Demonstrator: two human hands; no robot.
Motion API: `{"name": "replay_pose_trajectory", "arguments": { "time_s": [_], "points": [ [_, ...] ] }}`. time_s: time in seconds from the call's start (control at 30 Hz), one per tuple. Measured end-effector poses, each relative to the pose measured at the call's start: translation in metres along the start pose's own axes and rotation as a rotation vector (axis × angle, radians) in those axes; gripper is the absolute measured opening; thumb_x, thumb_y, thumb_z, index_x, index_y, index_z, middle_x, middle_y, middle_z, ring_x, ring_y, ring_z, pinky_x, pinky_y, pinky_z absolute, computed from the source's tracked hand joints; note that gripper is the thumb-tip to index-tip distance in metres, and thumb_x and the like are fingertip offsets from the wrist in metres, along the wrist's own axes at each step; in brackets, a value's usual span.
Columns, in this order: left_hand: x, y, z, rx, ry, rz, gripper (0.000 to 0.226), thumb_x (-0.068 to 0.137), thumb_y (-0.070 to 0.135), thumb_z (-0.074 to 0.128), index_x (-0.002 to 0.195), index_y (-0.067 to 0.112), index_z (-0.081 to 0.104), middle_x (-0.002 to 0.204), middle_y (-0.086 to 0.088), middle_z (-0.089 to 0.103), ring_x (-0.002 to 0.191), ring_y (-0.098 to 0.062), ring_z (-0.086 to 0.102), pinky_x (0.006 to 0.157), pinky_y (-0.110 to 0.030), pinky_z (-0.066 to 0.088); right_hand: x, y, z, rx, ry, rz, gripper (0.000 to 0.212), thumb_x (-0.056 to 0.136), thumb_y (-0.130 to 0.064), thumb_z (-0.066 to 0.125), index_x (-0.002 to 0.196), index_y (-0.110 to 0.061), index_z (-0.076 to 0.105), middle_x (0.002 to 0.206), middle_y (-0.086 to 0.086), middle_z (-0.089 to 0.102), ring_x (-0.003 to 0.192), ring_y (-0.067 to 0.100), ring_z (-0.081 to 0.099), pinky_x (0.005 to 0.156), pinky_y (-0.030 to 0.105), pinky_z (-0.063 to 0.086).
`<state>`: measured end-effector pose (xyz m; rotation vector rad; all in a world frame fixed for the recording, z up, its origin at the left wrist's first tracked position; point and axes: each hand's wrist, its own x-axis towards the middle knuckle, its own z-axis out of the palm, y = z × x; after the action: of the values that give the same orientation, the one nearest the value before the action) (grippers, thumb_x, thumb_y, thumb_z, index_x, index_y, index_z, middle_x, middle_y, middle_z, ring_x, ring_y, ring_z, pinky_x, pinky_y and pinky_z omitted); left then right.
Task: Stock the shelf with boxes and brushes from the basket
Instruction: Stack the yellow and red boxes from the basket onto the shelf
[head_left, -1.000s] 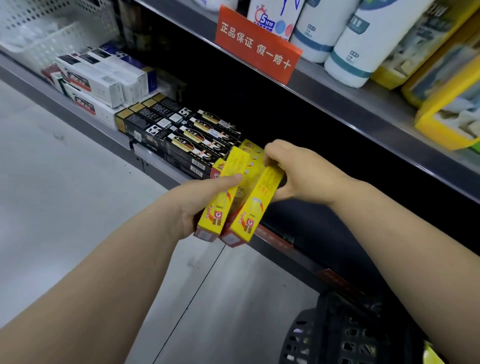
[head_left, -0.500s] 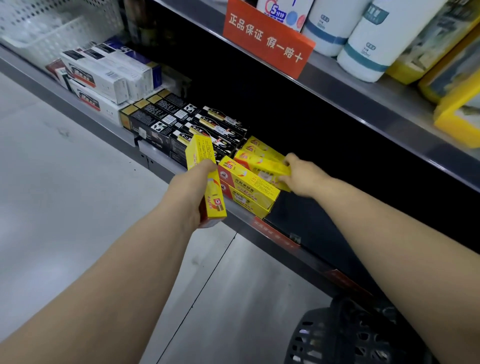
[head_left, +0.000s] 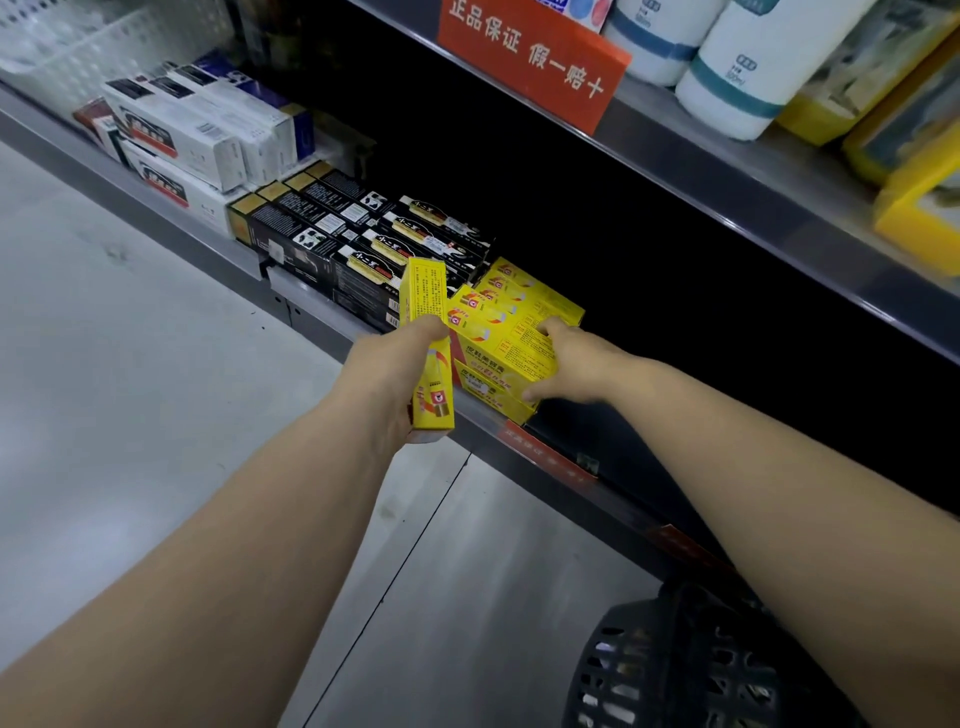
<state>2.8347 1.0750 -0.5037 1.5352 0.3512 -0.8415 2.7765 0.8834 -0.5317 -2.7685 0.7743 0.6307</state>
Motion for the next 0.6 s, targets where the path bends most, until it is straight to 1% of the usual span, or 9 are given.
{"name": "replay_pose_trajectory", "arguments": {
  "time_s": [0.13,0.23,0.3,0.37,0.43,0.47,0.53,0.57,0.6],
  "points": [
    [0.002,-0.003,0.0,0.046,-0.066,0.016,0.025,0.077,0.033,0.073,0.077,0.016,0.055,0.076,-0.009,0.062,0.058,-0.021,0.059,0.04,-0.027,0.046,-0.014,-0.01,-0.015,-0.182,0.012,-0.061,0.104,0.072,-0.048,0.075,0.148,-0.016,0.012,0.149,0.012,0.022,0.133,0.031,0.033,0.102,0.042,0.041],
    [0.001,-0.003,0.0,0.083,-0.112,0.035,0.024,0.075,0.034,0.077,0.081,0.017,0.06,0.08,-0.008,0.065,0.062,-0.02,0.061,0.043,-0.026,0.047,-0.031,-0.029,-0.037,-0.051,0.167,-0.302,0.113,0.067,-0.038,0.082,0.15,-0.028,0.006,0.154,0.007,0.008,0.139,0.031,0.02,0.105,0.04,0.036],
    [0.0,-0.002,0.0,0.101,-0.162,0.055,0.025,0.073,0.033,0.078,0.087,0.016,0.064,0.083,-0.006,0.068,0.063,-0.018,0.062,0.044,-0.024,0.047,-0.042,-0.041,-0.05,-0.024,0.278,-0.5,0.098,0.069,-0.03,0.081,0.146,-0.036,0.021,0.155,0.004,0.006,0.14,0.029,0.016,0.102,0.036,0.033],
    [-0.002,0.001,-0.002,0.102,-0.226,0.087,0.027,0.073,0.03,0.078,0.091,0.014,0.066,0.081,-0.006,0.07,0.058,-0.014,0.064,0.046,-0.022,0.048,-0.047,-0.046,-0.058,-0.045,0.3,-0.611,0.067,0.073,-0.031,0.078,0.131,-0.031,0.045,0.154,0.004,0.014,0.14,0.027,0.014,0.104,0.035,0.028],
    [-0.004,0.006,-0.004,0.041,-0.203,0.137,0.029,0.075,0.029,0.077,0.097,0.012,0.066,0.086,-0.01,0.07,0.064,-0.019,0.065,0.05,-0.023,0.049,-0.046,-0.04,-0.062,-0.055,0.237,-0.604,0.051,0.074,-0.036,0.076,0.117,-0.021,0.054,0.143,0.005,0.035,0.13,0.025,0.03,0.103,0.032,0.029],
    [-0.003,0.009,-0.005,0.01,-0.144,0.173,0.032,0.077,0.031,0.076,0.1,0.013,0.065,0.092,-0.01,0.07,0.071,-0.02,0.064,0.054,-0.022,0.048,-0.044,-0.034,-0.063,-0.025,0.201,-0.568,0.051,0.074,-0.038,0.075,0.115,-0.018,0.054,0.129,0.004,0.046,0.117,0.022,0.041,0.093,0.027,0.035],
    [-0.001,0.011,-0.007,-0.005,-0.011,0.25,0.032,0.081,0.035,0.071,0.104,0.015,0.062,0.091,0.001,0.067,0.081,-0.013,0.061,0.06,-0.02,0.041,-0.038,-0.019,-0.062,0.105,0.198,-0.419,0.047,0.078,-0.039,0.071,0.114,-0.017,0.05,0.102,0.0,0.052,0.091,0.017,0.049,0.067,0.025,0.034],
    [-0.001,0.011,-0.007,-0.002,0.011,0.266,0.026,0.083,0.034,0.067,0.103,0.017,0.061,0.085,0.007,0.066,0.08,-0.008,0.06,0.063,-0.019,0.04,-0.033,-0.01,-0.059,0.151,0.235,-0.31,0.046,0.082,-0.04,0.067,0.116,-0.017,0.048,0.097,0.0,0.052,0.086,0.017,0.05,0.063,0.026,0.034],
    [-0.002,0.011,-0.007,0.009,-0.007,0.26,0.019,0.086,0.031,0.064,0.099,0.019,0.06,0.08,0.009,0.064,0.079,-0.007,0.059,0.068,-0.021,0.042,-0.026,-0.002,-0.056,0.169,0.278,-0.184,0.045,0.087,-0.04,0.061,0.121,-0.015,0.044,0.099,0.003,0.053,0.086,0.02,0.052,0.065,0.027,0.037]
  ]
}}
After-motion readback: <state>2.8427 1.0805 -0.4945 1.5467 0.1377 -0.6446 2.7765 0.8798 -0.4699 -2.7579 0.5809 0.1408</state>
